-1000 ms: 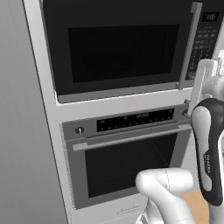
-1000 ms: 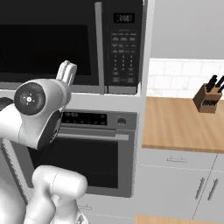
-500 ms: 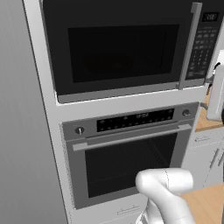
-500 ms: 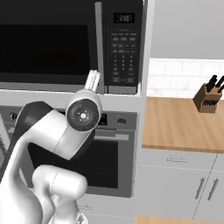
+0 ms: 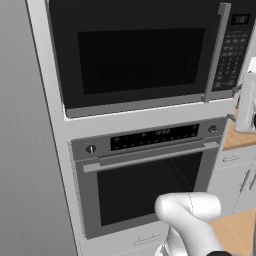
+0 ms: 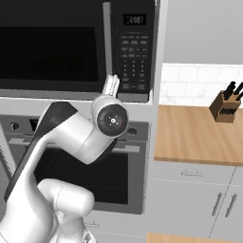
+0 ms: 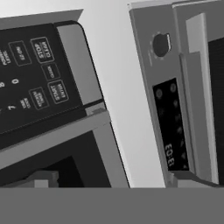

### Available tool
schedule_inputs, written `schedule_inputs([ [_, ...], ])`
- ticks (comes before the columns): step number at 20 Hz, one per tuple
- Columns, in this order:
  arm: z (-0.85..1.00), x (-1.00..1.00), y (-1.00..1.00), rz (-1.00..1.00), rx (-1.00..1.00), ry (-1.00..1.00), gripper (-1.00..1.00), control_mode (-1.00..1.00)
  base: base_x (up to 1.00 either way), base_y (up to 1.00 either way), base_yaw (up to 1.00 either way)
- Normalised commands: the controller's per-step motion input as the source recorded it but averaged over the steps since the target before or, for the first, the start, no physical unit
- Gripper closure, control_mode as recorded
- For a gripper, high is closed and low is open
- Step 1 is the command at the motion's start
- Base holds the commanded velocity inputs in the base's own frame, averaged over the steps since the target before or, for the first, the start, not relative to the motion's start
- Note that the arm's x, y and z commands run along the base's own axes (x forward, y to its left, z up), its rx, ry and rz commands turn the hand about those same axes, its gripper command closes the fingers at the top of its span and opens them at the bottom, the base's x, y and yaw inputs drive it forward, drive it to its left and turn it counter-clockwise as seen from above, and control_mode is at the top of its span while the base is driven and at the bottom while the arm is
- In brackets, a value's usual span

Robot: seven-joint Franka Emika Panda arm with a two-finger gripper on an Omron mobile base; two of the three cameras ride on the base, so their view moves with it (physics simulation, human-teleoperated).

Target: Pick the garlic from the sink and place it in the bowl. Then pick the bowl and place it in the microwave. Then close the microwave door and press the start button.

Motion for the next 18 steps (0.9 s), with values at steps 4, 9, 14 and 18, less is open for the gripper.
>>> schedule_inputs([
  [4,-0.03,0.34,-0.16,0.0,0.0,-0.02,-1.0,-1.0,0.0,0.0,0.0],
  [9,-0.16,0.28,-0.07,0.0,0.0,0.0,-1.0,-1.0,0.0,0.0,0.0],
  [14,-0.16,0.25,-0.04,0.0,0.0,0.0,-1.0,-1.0,0.0,0.0,0.0],
  [18,0.0,0.26,-0.05,0.0,0.0,-0.02,-1.0,-1.0,0.0,0.0,0.0],
])
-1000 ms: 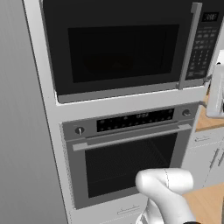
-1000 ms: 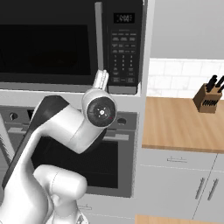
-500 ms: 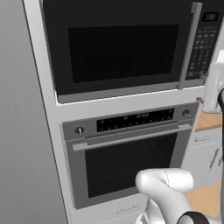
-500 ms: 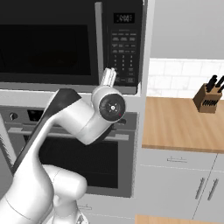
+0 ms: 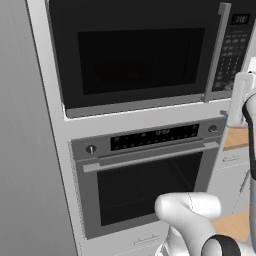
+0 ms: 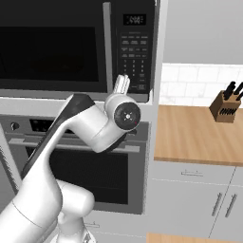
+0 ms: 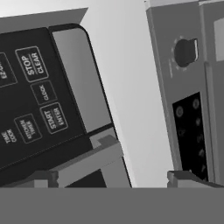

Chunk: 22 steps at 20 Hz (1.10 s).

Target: Pick the garlic from the sink and place it in the bowl. Then pick the bowl and place it in the microwave. Then close the microwave door and press the start button.

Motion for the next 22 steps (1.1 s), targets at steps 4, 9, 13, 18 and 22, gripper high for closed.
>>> schedule_inputs([
  [4,-0.01,0.24,-0.08,0.0,0.0,-0.03,-1.0,-1.0,0.0,0.0,0.0],
  [9,-0.15,0.29,-0.03,0.0,0.0,-0.01,-1.0,-1.0,0.0,0.0,0.0],
  [13,-0.15,0.36,-0.01,0.0,0.0,-0.01,-1.0,-1.0,0.0,0.0,0.0],
  [18,-0.06,0.35,0.0,0.0,0.0,-0.03,-1.0,-1.0,0.0,0.0,0.0],
  [22,-0.02,0.33,-0.01,0.0,0.0,-0.05,-1.0,-1.0,0.0,0.0,0.0],
])
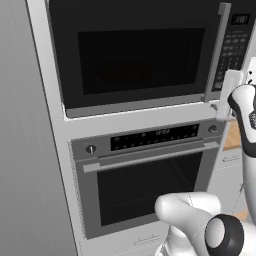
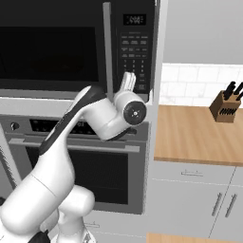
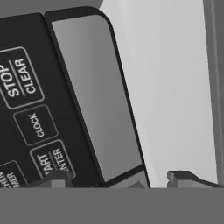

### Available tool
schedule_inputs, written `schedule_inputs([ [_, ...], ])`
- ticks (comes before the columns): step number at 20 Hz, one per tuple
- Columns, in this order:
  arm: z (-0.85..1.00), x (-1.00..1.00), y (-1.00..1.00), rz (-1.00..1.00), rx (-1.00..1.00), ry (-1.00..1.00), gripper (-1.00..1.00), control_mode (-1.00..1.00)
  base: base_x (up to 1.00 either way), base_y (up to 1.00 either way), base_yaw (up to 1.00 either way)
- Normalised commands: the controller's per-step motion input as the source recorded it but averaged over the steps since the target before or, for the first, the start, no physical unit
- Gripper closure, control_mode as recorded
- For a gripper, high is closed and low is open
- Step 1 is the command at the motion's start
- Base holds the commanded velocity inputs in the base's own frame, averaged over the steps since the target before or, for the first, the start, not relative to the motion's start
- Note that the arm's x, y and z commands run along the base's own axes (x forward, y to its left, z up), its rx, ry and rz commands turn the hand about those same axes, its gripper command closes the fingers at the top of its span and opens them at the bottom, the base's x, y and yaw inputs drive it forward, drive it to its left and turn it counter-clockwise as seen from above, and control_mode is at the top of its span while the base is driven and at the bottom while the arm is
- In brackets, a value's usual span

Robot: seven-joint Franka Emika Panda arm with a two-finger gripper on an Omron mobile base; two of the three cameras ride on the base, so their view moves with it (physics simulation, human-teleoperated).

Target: Pick the garlic from the sink and place it in the bowl. Then pick the bowl and place it in the microwave. Then close the microwave door and press the start button.

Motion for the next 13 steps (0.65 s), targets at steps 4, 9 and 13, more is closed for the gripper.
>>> schedule_inputs([
  [4,-0.06,0.27,-0.05,0.01,0.0,-0.04,-1.0,-1.0,0.0,0.0,0.0],
  [9,-0.18,0.25,-0.01,0.0,0.0,-0.04,-1.0,-1.0,0.0,0.0,0.0],
  [13,-0.22,0.2,0.0,0.0,0.0,0.0,-1.0,-1.0,0.0,0.0,0.0],
])
